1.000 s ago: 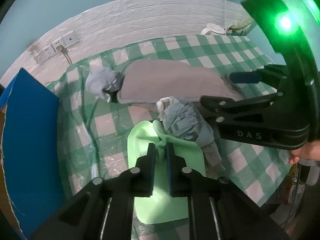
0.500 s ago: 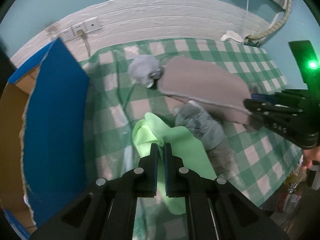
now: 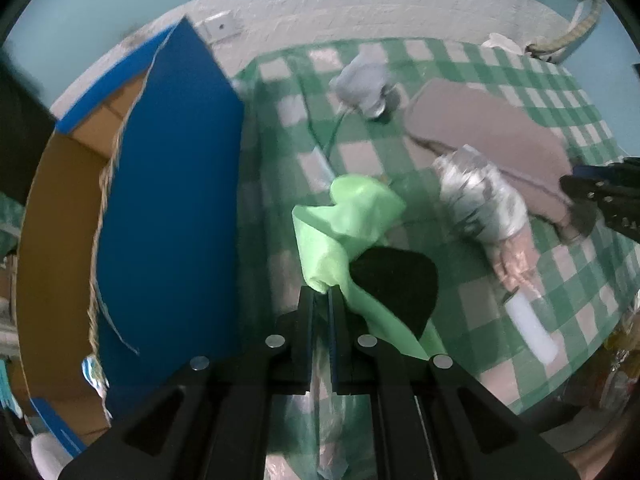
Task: Organize soft objects
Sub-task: 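Grasp light green cloth with left tool while right tool reaches grey fleece, then lift green cloth with left tool while right tool grasps and lifts grey fleece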
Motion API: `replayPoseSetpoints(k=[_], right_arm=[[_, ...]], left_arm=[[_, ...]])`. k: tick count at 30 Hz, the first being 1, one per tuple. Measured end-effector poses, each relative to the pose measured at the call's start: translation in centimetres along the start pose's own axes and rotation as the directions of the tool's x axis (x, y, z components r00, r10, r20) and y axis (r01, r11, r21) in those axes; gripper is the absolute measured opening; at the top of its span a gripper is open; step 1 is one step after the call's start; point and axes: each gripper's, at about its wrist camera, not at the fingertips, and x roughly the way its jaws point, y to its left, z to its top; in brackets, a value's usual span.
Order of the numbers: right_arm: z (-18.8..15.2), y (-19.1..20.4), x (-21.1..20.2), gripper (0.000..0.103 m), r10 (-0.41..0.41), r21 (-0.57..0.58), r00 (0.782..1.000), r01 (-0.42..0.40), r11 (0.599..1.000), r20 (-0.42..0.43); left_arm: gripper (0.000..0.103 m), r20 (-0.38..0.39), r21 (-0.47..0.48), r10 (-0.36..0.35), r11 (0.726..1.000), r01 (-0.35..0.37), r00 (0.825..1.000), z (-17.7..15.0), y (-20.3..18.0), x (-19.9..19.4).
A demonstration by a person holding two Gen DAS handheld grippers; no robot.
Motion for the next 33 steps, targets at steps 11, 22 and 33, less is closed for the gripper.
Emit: replayPoseSetpoints(k=[11,22,33], right_arm=[[0.2,0.3,-1.5,0.056,0.02,0.024,0.998,-0.021,0.999,0.064],[0.2,1.2,-2.3,0.06,0.024,0.006,0.996,-0.025,1.0,0.084],[0.0,1.4,-2.8,0.061,0.032,0.005,0.995,-0.033,0.999,0.095]], left_arm=[[0.044,0.007,-0.065,-0.099,0.993,0.099,0.995,-0.3,0.8,-0.4],[0.071,0.018,-0.026,-0.175,0.984,0.176,0.984,-0.8,-1.2,-2.4],[0.073,-0.014,0.057,-0.202,0.978,0.203,0.979,-2.3,-4.5,-2.3]])
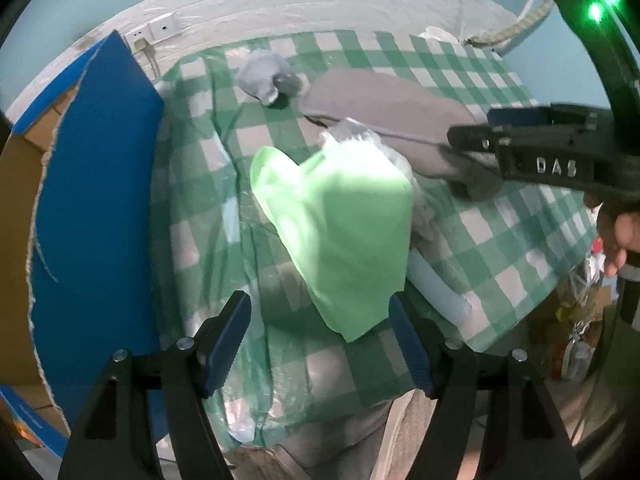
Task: Organize soft objects
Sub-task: 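Lift green cloth with left tool while right tool grasps and lifts grey fleece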
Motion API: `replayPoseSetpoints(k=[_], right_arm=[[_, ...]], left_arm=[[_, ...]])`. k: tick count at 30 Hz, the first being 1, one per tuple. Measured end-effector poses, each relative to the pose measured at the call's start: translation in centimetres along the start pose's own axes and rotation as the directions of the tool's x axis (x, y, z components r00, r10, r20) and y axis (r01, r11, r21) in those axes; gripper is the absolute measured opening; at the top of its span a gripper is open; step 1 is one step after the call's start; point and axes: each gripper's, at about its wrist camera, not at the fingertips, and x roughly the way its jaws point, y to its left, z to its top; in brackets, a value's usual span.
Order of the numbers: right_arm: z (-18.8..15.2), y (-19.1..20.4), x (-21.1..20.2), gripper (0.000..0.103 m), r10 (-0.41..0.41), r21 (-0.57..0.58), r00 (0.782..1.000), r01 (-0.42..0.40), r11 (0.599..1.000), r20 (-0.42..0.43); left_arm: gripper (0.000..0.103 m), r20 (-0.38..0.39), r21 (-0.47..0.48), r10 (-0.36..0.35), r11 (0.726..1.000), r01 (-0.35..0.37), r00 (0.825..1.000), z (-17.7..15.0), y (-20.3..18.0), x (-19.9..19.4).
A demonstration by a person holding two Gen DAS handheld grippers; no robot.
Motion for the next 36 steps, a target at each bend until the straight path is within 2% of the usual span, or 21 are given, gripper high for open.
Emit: replayPoseSetpoints(k=[6,11,19,20,22,24,25,28,32,36], right_arm=[[-0.2,-0.3,0.1,0.061,0.0,0.008,1.0,0.0,1.0,-0.002],[-0.3,-0.6,0.1,0.061,0.002,0.015,1.0,-0.002,1.0,0.0],[-0.3,-1.1,0.4,0.061,0.001,0.02,1.0,-0.001,1.0,0.002],[-0.3,-1.2,0.4,0.061,0.0,0.019,1.0,-0.001,1.0,0.005],[0.0,-1.2,0.6,0.061,-0.003,0.008,1.0,0.003,1.0,0.014],[0.2,-1.1,0.7,0.064,-0.013,-0.009,1.0,0.013,1.0,0.024],[0.3,-0.9,0.9,0.065,-0.017,-0.025,0.999,0.018,1.0,0.028],[0.6,-0.3,1.4,0.067,-0.019,-0.083,1.0,0.021,0.996,0.022],[0.5,1.4,2.8,0.067,-0.066,-0.206,0.998,0.063,0.977,-0.007],[0.2,2.1,4.2,0.067,-0.119,-0.275,0.993,0.109,0.955,-0.019]], left_arm=[[0.073,-0.038,0.019,-0.015,1.0,0.016,0.999,-0.6,-1.5,1.2],[0.073,-0.046,0.056,0.017,0.998,-0.014,0.999,-0.8,-2.7,2.1],[0.071,-0.058,0.024,0.052,0.998,-0.05,0.997,-0.2,-2.5,3.5],[0.067,-0.058,0.021,0.053,0.998,-0.052,0.997,-0.2,-2.4,3.6],[0.035,-0.064,0.014,0.059,0.998,-0.058,0.996,-0.1,-2.2,3.9],[0.016,-0.08,0.014,0.058,0.998,-0.057,0.995,-0.1,-1.9,4.1],[0.009,-0.09,0.011,0.053,0.999,-0.052,0.995,-0.1,-1.8,4.2],[0.004,-0.073,0.017,0.052,0.999,-0.05,0.996,-0.2,-1.5,3.7],[0.003,-0.047,0.025,0.02,1.0,-0.019,0.999,0.0,-1.0,2.1],[0.003,0.003,0.018,0.011,1.0,-0.012,1.0,0.6,-0.3,0.1]])
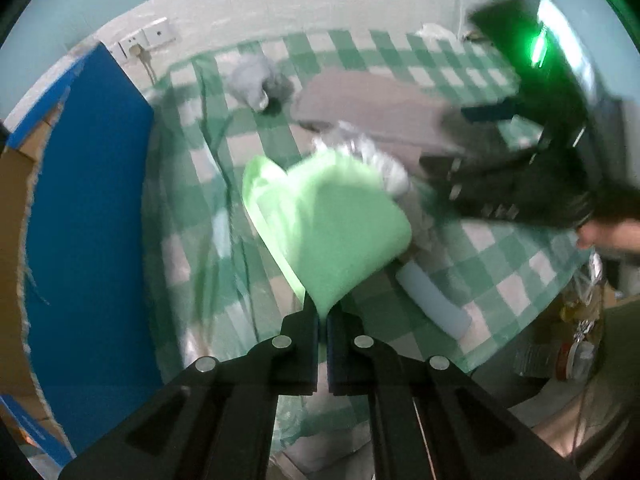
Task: Organize soft objects
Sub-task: 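Lift green cloth with left tool while right tool grasps and lifts grey fleece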
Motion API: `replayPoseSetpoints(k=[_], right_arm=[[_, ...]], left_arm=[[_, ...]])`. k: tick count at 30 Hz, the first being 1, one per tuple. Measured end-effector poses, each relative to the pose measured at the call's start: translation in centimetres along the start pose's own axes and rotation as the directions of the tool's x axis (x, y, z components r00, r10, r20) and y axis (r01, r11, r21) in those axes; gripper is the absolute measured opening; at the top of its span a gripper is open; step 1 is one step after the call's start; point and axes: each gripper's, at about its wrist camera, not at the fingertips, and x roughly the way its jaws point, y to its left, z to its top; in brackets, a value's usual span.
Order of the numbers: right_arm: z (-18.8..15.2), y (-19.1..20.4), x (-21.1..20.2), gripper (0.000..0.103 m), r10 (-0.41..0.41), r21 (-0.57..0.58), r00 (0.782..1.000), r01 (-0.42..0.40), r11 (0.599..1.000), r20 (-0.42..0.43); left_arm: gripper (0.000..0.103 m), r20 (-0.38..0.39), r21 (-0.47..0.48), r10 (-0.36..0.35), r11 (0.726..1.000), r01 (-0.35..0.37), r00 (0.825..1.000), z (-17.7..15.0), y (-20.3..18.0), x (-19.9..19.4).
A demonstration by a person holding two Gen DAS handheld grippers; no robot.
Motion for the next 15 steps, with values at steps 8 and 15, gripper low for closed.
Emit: replayPoseSetpoints(k=[8,15], right_arm=[[-0.3,0.5,1.9,0.067,-0.028,-0.037,0.999,0.027,0.999,-0.03],[-0.4,0.1,2.9,0.036,0.024,0.021,0.999,-0.023,1.0,-0.044]], left_arm=[[0.003,0.062,-0.051,-0.038,0.998,0.042,0.997,1.5,1.6,-2.6],[0.003,0.088,-0.109,-0.091,0.989,0.1,0.992,2.6,3.0,-3.0]])
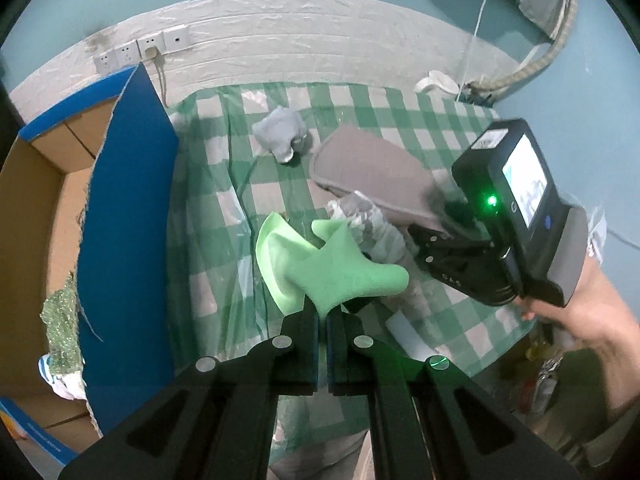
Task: Organize soft objects
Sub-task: 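Lift green cloth with left tool while right tool grasps and lifts grey fleece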
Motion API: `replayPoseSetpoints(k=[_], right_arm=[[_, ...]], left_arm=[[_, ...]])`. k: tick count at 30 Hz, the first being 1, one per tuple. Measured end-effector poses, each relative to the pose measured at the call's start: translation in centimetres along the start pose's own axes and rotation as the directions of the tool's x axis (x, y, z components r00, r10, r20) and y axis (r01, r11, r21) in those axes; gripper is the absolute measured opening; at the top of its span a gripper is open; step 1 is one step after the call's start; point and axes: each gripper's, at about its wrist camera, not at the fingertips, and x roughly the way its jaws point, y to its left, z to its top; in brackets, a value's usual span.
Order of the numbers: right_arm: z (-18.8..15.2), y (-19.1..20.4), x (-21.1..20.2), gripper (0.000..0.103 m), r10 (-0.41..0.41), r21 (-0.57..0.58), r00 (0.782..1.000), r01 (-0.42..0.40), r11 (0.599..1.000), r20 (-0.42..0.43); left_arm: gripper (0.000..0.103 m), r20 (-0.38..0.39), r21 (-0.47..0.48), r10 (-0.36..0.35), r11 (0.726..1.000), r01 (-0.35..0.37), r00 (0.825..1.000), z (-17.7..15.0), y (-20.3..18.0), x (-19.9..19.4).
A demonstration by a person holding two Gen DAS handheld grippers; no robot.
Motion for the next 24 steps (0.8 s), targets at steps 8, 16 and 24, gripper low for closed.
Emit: replayPoseSetpoints(k=[8,16,24], right_arm=[[0.1,-2.0,-1.4,0.015,0.078,0.155,0.996,-0.084,0.984,0.048],[-0.1,-3.7,-4.4,0.014,0.15,0.269,0.98,-0.18,0.946,0.128],[-0.3,-3.6,-8.2,0.014,0.148,0.301,0.971,-0.201,0.932,0.188]], left_arm=[[0.003,0.054,-0.005,0.021,1.0,-0.021,0.998,0.8,-0.1,-1.5],[0.003,0.125,0.005,0.063,0.998,-0.064,0.99,1.3,-0.3,-3.5],[0.003,0.183,0.003,0.09,0.996,-0.092,0.979,1.6,-0.2,-5.6]])
